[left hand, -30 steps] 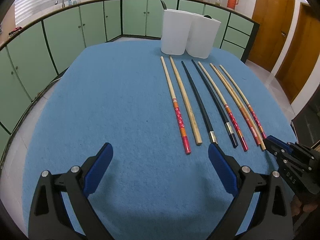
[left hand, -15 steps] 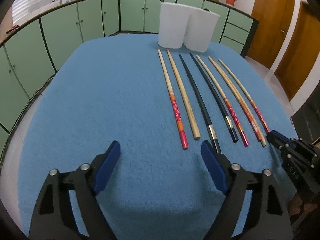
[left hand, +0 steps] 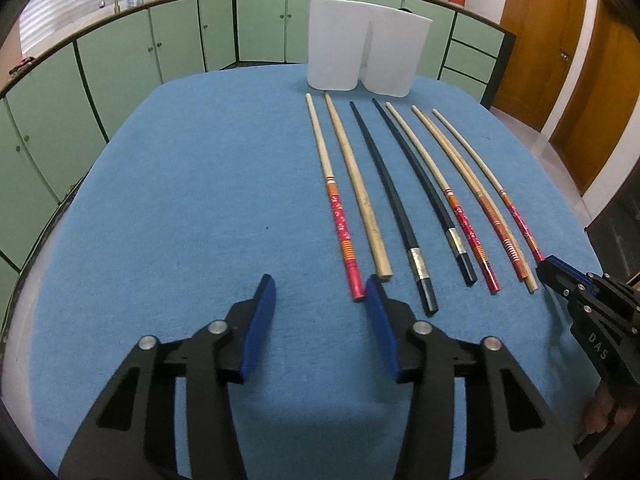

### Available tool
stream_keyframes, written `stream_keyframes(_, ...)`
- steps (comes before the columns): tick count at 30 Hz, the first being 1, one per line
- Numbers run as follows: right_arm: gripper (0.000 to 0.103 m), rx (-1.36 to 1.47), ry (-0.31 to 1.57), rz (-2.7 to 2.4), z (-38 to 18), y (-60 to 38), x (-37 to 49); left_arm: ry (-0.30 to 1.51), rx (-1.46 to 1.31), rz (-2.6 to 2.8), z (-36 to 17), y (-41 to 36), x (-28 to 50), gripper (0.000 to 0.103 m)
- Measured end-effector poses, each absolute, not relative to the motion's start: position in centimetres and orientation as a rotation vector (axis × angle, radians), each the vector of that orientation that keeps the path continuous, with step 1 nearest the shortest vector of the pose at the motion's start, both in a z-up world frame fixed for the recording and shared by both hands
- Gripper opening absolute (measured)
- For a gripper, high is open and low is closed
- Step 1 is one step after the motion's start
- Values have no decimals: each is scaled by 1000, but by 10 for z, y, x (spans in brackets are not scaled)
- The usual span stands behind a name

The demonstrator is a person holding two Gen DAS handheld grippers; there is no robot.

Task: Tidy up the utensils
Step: 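Close the left tool on a red-patterned chopstick while the right tool grasps another, then carry both red-patterned chopsticks up and drop them into the white holder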

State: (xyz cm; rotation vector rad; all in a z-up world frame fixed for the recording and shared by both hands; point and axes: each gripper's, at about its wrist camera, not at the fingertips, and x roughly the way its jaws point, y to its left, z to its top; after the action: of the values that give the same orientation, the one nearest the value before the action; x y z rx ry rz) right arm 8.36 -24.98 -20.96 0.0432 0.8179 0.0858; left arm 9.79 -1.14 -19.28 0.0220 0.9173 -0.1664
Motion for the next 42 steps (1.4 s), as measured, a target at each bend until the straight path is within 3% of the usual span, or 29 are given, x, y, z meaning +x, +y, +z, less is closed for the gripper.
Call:
stream_keyframes(7, 6, 61, 816, 86, -211, -251, 84, 899, 36, -162, -194, -21, 96, 22)
stream_keyframes(9, 6, 73, 817, 87, -211, -252, 85, 897, 29, -164, -194, -21, 96, 6)
stream_keyframes(19, 6, 61, 813, 85, -202, -251, 84, 858, 60, -165, -181, -16, 92, 5)
stream_keyframes(42, 6, 43, 589, 106, -58, -275, 106, 512, 77, -206, -27, -12, 110, 5)
